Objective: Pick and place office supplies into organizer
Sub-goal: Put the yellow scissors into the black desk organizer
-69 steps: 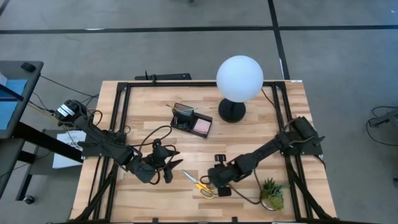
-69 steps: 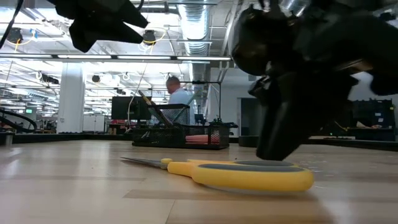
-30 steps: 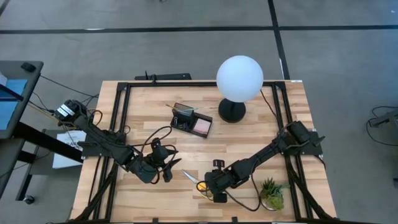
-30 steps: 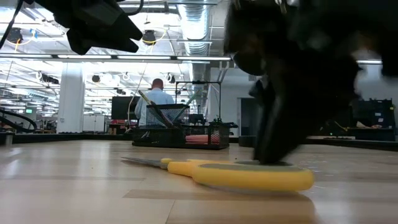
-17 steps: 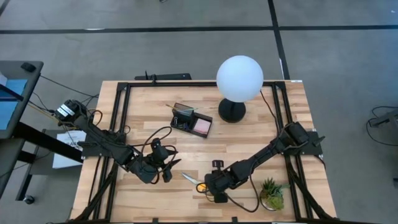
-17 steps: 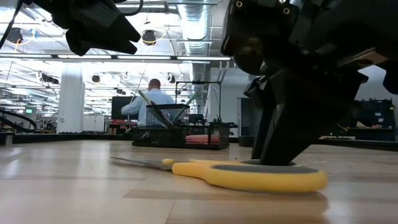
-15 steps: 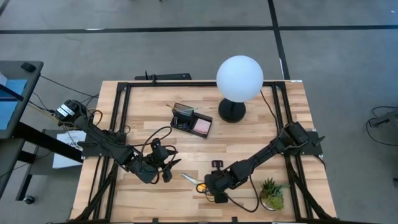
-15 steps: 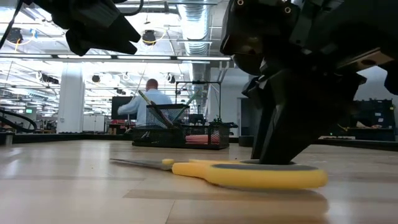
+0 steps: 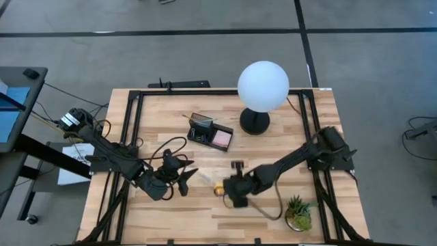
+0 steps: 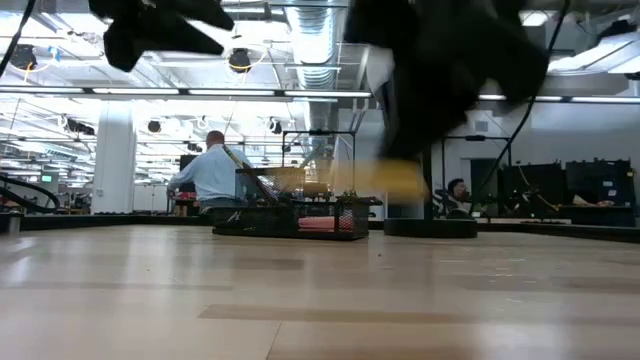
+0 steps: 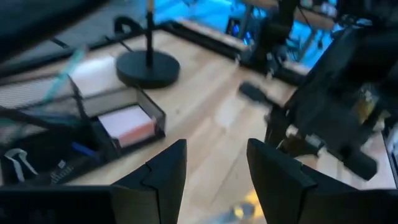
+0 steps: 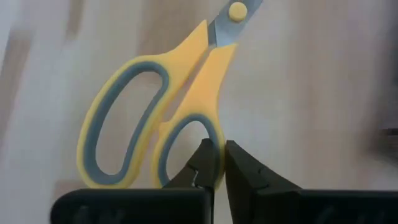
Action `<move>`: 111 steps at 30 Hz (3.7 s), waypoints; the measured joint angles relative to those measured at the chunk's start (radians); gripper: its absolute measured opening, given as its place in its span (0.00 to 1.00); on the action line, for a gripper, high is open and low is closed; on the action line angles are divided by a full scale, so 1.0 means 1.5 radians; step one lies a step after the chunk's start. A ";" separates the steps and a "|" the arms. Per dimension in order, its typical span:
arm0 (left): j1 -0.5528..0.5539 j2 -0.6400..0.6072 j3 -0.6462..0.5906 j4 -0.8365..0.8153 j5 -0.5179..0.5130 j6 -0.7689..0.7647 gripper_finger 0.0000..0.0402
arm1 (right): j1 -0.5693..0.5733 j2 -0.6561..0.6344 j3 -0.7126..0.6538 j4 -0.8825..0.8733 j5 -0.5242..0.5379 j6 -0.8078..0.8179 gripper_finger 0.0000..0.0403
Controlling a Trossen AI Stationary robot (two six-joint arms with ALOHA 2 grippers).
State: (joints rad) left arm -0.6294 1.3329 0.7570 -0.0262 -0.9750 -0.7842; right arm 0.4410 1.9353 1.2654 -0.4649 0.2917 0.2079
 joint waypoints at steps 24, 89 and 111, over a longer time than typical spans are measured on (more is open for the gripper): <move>0.000 -0.095 0.001 -0.006 -0.186 0.072 0.41 | -0.430 -0.240 0.150 -0.163 -0.439 0.118 0.01; -0.131 -0.108 0.001 -0.049 -0.334 0.136 0.41 | -0.617 0.059 0.290 -0.204 -0.941 0.340 0.31; -0.049 0.100 -0.001 0.111 0.015 -0.102 0.41 | -0.217 -0.157 0.210 -0.484 -0.472 -0.187 0.27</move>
State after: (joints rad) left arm -0.7034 1.4822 0.7557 0.1406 -0.9526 -0.9373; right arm 0.1161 1.7005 1.5806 -1.1910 -0.4169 -0.0721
